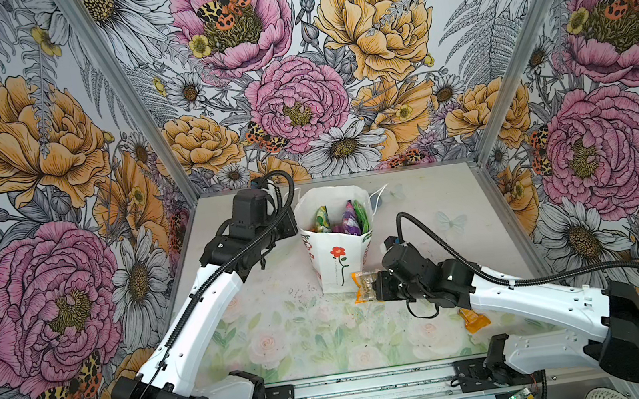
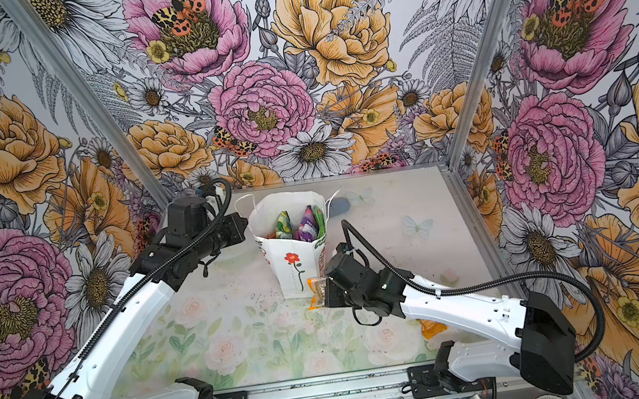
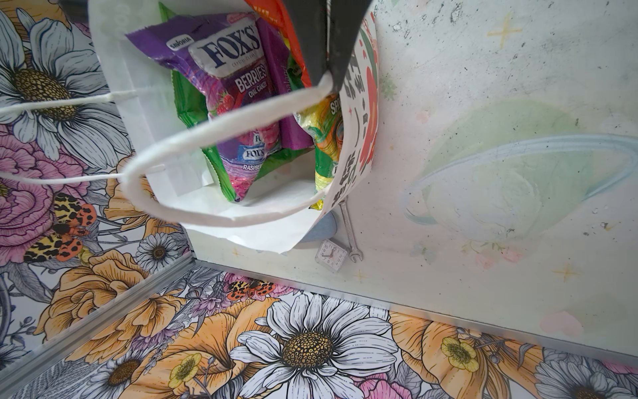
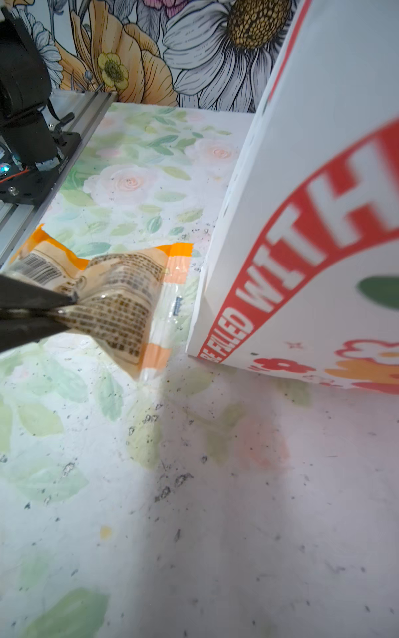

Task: Place the snacks into the paper bag
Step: 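Lift the wrapped snack with the right gripper over the paper bag, then lower the wrapped snack into the paper bag with the right gripper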

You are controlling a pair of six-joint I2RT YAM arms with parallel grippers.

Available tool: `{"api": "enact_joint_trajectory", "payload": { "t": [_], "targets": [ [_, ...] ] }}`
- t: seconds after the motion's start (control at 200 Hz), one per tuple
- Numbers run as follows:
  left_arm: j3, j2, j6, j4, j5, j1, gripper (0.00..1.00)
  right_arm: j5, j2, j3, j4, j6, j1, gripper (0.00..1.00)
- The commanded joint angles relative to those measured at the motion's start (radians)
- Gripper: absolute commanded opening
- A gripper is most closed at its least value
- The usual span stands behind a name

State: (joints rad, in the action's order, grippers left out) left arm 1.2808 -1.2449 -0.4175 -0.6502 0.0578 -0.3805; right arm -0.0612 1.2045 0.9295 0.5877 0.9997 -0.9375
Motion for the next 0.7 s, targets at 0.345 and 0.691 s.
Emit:
{"api": "enact_joint_trajectory", "payload": {
  "t": [0.345, 0.691],
  "targets": [
    [0.038, 0.013, -0.007, 0.072, 0.001, -0.001, 0.0, -0.048, 0.094, 0.533, 0.206, -0.303, 0.071, 0.0],
    [0.038, 0.019, -0.004, 0.072, -0.006, -0.012, 0.0, 0.039, 0.267, 0.786, 0.234, -0.362, 0.191, 0.0]
  ]
}}
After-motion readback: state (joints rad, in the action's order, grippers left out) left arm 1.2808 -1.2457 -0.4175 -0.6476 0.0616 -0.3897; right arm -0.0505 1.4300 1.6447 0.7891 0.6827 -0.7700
